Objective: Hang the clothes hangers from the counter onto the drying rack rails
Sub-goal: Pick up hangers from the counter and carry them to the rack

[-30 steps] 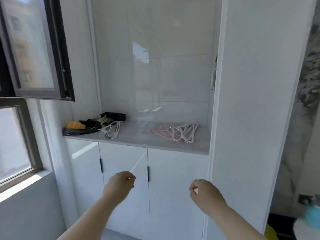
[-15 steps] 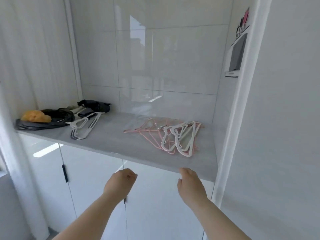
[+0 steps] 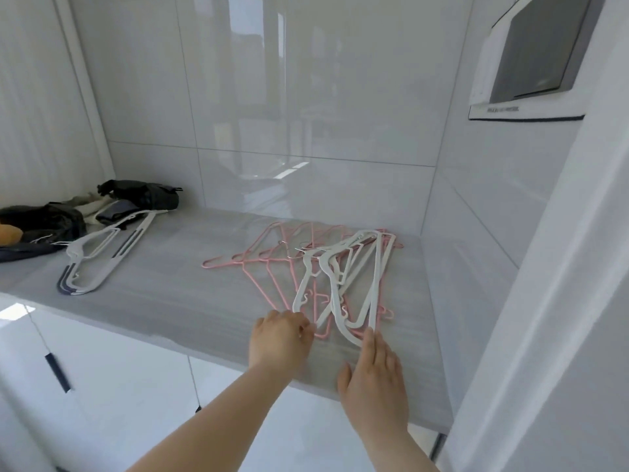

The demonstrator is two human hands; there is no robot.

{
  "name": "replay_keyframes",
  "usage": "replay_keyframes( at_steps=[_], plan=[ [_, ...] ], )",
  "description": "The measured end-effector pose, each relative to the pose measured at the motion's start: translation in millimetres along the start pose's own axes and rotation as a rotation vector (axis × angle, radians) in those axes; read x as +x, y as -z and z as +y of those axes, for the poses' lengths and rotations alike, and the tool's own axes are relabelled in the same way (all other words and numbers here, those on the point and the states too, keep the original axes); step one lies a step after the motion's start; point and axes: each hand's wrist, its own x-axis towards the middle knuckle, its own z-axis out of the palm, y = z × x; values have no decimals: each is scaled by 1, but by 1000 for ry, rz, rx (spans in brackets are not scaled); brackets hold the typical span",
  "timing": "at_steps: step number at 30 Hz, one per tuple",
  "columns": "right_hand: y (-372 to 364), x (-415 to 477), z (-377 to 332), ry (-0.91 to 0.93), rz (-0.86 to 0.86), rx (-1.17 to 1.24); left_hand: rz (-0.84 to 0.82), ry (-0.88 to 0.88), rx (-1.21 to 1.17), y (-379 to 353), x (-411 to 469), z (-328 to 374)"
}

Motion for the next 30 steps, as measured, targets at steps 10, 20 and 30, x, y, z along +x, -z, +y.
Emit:
replay_keyframes(
  at_steps=[10, 20, 30],
  plan=[
    [-4, 9, -4, -49, 141, 34, -195, 67, 136, -24, 66, 36],
    [-9, 8, -2, -53, 191, -7, -339, 228, -175, -10, 82, 29],
    [-13, 6, -1, -35, 189, -64, -97, 357, -910, 30, 74, 4]
  ],
)
